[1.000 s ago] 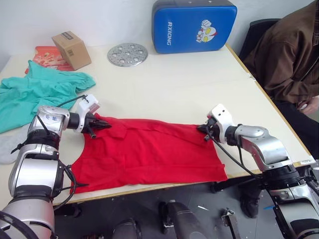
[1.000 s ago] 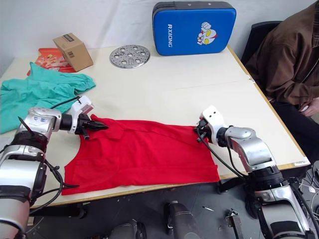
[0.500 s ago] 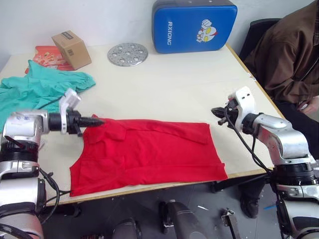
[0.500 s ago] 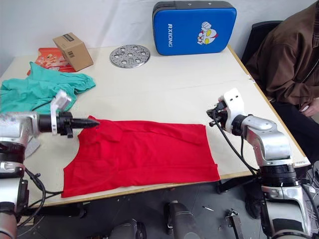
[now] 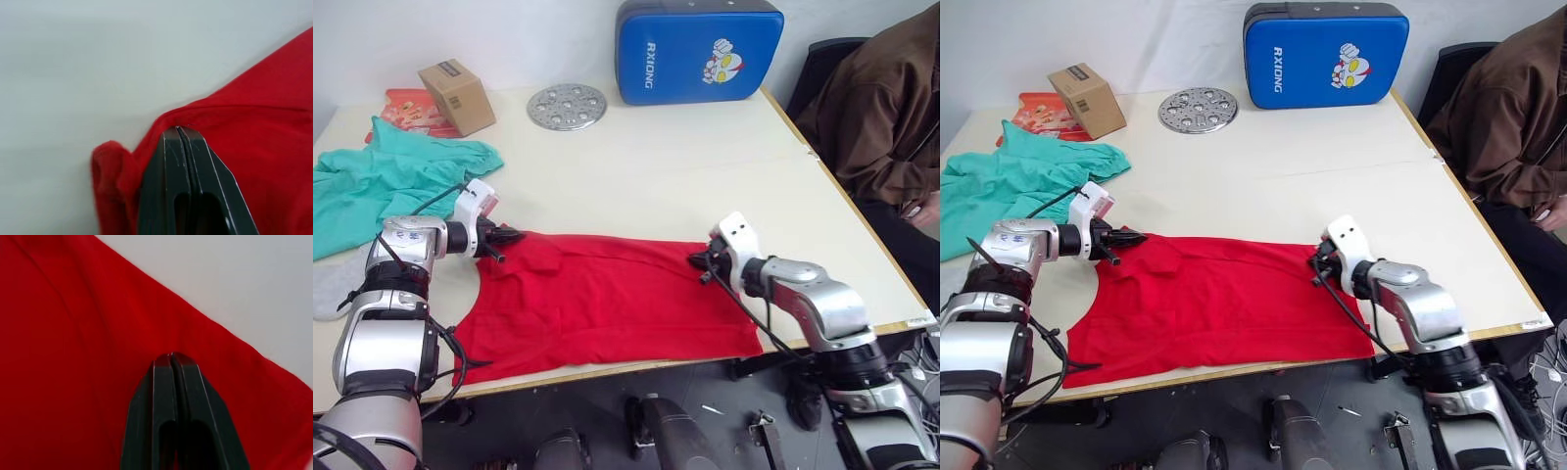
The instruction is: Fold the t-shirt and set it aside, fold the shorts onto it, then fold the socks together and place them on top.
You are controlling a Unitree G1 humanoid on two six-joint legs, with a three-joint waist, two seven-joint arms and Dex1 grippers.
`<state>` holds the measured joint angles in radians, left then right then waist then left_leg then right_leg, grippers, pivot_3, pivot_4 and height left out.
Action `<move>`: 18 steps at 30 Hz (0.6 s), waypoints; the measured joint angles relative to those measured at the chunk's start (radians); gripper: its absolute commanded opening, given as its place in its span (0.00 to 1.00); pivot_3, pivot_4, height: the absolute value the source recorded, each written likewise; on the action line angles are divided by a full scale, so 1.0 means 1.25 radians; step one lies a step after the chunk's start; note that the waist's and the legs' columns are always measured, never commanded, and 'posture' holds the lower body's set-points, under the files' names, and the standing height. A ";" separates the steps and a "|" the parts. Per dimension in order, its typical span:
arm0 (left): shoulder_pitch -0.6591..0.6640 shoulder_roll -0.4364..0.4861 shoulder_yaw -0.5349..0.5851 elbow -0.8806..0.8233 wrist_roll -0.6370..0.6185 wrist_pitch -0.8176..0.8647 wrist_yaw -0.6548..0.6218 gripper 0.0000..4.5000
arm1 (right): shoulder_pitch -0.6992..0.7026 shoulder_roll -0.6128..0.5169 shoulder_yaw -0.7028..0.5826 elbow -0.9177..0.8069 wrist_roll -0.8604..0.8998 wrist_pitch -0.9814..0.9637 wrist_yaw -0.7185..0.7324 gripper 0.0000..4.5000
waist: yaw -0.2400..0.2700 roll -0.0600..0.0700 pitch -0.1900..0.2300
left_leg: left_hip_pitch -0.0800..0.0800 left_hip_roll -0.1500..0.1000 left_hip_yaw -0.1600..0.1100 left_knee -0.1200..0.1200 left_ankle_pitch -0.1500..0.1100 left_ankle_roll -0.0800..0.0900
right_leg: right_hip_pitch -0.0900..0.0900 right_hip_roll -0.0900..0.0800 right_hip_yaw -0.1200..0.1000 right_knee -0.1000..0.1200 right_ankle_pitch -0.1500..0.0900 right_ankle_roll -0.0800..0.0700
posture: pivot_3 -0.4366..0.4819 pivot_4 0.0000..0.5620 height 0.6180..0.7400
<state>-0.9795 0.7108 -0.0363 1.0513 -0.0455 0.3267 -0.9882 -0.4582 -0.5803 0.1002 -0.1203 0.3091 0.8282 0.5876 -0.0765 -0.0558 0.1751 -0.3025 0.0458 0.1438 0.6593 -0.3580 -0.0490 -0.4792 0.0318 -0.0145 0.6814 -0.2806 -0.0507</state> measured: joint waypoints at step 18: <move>0.258 0.080 0.097 -0.743 -0.325 0.235 -0.312 0.64 | -0.187 -0.102 -0.018 0.095 0.083 0.064 0.193 0.60 | -0.005 -0.001 0.002 | 0.000 0.000 -0.001 -0.002 0.002 -0.002 | -0.001 0.000 0.000 0.001 -0.001 -0.001 | 0.48 0.27 1.00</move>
<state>-0.6565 0.8105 0.0850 0.1230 -0.4513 0.6206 -1.3786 -0.6922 -0.7082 0.0774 -0.0016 0.4135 0.9080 0.8290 -0.0824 -0.0574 0.1774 -0.3020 0.0460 0.1430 0.6569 -0.3555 -0.0515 -0.4803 0.0324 -0.0144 0.6821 -0.2815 -0.0520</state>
